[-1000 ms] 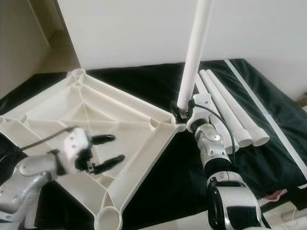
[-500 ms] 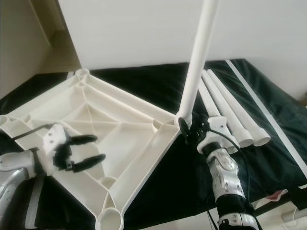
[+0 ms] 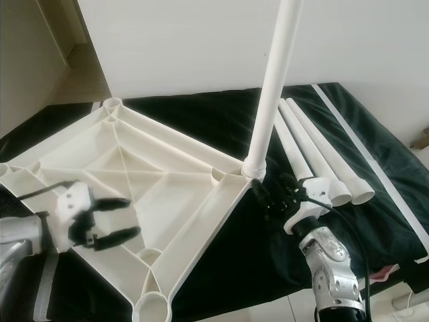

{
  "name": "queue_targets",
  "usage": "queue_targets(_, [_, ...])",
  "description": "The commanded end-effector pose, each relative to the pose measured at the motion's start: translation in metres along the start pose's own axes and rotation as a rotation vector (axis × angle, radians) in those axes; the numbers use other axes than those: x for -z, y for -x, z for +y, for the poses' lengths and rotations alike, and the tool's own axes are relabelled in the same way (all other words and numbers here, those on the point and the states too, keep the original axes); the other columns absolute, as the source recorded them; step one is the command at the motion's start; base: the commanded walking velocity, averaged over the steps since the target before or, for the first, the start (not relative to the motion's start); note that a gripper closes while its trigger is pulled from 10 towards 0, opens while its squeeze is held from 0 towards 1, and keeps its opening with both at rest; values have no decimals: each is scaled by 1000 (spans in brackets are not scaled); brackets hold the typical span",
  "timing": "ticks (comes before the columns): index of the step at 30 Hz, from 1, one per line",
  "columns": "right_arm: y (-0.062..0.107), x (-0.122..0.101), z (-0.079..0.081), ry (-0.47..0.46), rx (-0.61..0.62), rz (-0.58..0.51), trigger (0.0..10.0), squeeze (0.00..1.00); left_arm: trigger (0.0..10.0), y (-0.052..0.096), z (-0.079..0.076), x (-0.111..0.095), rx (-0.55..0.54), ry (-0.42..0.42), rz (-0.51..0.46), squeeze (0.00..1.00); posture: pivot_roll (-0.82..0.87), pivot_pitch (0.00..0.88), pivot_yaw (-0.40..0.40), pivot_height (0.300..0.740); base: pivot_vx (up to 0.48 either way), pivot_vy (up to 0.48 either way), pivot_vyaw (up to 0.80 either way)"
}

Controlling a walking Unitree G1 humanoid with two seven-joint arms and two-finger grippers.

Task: Building children table

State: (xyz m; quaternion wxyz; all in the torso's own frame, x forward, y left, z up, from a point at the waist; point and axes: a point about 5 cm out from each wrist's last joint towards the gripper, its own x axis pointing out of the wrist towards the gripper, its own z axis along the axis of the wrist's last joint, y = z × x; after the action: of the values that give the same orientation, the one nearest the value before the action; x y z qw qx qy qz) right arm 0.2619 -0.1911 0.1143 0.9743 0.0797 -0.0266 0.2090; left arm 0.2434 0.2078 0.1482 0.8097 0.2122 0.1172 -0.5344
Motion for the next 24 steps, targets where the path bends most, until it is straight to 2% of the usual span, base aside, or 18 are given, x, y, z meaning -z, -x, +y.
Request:
queue_targets(1, [1, -1, 3, -10, -19, 12, 10000, 0, 10000, 4, -9, 5, 186, -27, 48, 0, 40, 0, -3, 740, 0, 0, 0])
queue_targets(6, [0, -1, 3, -12, -27, 18, 10000, 0, 10000, 8, -6, 3, 190, -54, 60, 0, 44, 0, -4, 740, 0, 0, 0])
queue_targets(15, [-1, -2, 4, -13, -46, 43, 10000, 0, 10000, 16, -3, 11, 208, -158, 171, 0, 48, 0, -6, 740, 0, 0, 0])
queue_targets(19, [-1, -2, 4, -10, -51, 52, 10000, 0, 10000, 19, 1, 14, 192, -181, 189, 0, 48, 0, -9, 740, 0, 0, 0])
queue_targets(24, [-3, -3, 3, -1, -53, 54, 10000, 0, 10000, 13, 9, 17, 147, -207, 208, 0, 44, 0, -9, 740, 0, 0, 0])
